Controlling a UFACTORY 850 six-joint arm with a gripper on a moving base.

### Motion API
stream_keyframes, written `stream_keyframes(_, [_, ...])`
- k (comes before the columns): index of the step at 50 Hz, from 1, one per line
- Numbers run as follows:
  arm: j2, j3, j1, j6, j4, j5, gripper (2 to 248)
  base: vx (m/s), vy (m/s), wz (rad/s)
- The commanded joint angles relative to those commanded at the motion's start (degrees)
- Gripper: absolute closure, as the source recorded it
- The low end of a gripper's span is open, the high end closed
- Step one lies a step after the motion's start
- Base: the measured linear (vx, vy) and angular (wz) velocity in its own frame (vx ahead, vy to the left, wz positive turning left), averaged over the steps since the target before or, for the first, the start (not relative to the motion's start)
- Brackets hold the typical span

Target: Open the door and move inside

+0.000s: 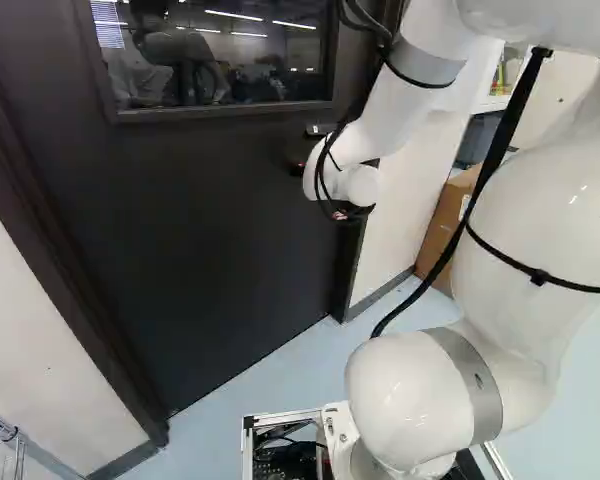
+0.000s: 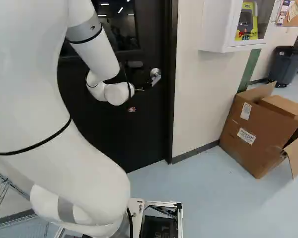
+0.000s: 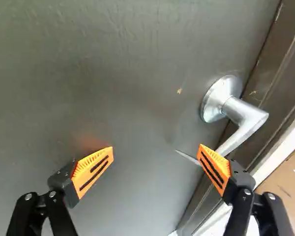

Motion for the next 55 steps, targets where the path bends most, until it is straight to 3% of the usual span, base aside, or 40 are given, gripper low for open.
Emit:
stream_keyframes(34, [-4.4,0.0,0.0,0.0,0.0,0.0,3,0.0,0.0,0.0])
stream_keyframes(55, [-3.4,1.0,-0.2,0.0,0.0,0.0,3,0.0,0.0,0.0])
